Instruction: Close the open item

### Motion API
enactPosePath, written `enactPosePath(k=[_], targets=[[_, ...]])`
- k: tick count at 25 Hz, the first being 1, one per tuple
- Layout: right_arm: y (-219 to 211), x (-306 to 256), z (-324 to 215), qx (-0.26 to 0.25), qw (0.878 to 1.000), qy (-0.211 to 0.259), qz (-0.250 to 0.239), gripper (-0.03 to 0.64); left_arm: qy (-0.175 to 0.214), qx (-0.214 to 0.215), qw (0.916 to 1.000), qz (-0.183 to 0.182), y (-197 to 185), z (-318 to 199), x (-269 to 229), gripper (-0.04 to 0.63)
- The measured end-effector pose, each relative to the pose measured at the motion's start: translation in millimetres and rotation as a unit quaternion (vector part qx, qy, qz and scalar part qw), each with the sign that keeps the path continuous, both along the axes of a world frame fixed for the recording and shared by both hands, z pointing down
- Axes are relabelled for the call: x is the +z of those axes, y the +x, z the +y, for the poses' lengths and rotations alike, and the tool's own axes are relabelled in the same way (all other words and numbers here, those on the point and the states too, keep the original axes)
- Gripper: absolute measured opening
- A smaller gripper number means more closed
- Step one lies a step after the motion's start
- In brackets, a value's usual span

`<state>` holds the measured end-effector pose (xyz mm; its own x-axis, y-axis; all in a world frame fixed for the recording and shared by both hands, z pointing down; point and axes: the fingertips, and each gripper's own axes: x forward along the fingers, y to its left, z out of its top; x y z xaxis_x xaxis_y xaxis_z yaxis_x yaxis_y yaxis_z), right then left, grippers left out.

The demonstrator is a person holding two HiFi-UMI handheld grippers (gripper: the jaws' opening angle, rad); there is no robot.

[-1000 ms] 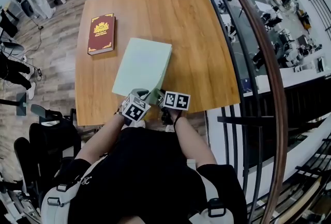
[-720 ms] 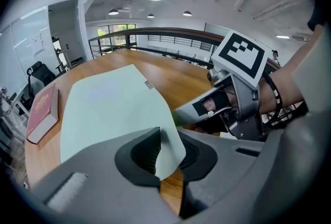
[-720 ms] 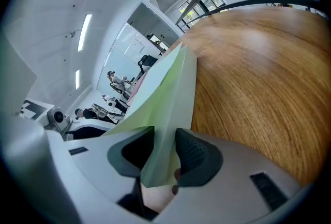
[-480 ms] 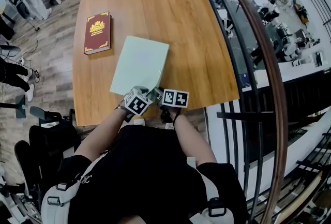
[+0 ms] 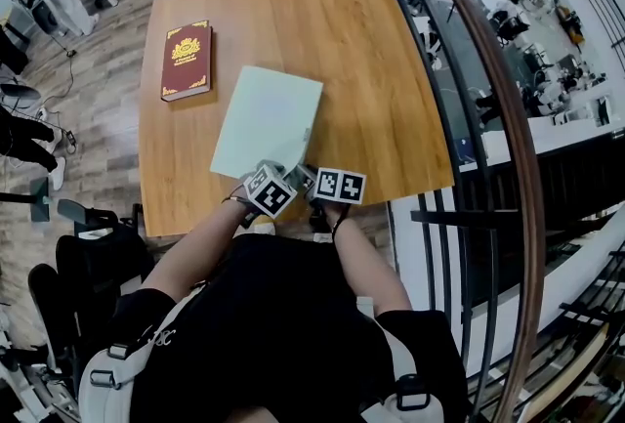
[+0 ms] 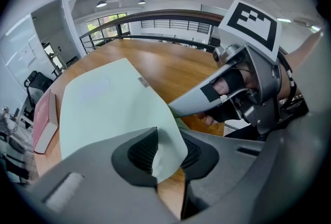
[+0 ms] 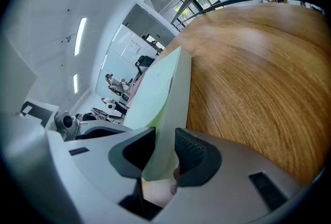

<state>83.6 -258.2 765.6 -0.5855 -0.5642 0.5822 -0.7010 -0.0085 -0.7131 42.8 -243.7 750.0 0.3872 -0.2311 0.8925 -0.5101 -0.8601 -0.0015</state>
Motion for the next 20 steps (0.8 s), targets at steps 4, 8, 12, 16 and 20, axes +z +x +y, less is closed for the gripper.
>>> enactPosePath(k=[4, 8, 12, 16, 20], targets=[[16.8, -1.5, -4.0, 0.024, 0.999, 0.001, 0.041, 0.003, 0.004, -0.001, 1.0, 0.001, -1.7, -1.6, -0.1, 0.074], [40.3, -16.2, -11.5, 0.071, 0.997, 0.026, 0.031, 0.003, -0.02, 0.019, 0.9995, 0.013, 5.0, 7.0, -1.8, 0.11], [47.5, -42.2, -18.2, 0.076, 0.994, 0.067, 0.038, 0.003, -0.053, 0.005, 0.997, 0.056, 13.3, 18.8, 0.5, 0.272], [49.2, -76.9, -25.8, 0.065, 0.985, 0.137, 0.087, 0.003, -0.046, -0.038, 0.993, 0.102, 4.8, 7.5, -14.8, 0.27], [50.8, -122.3, -28.1, 0.045, 0.959, 0.225, 0.164, 0.003, -0.031, -0.084, 0.9813, 0.17, 0.7, -3.2, -28.8, 0.268]])
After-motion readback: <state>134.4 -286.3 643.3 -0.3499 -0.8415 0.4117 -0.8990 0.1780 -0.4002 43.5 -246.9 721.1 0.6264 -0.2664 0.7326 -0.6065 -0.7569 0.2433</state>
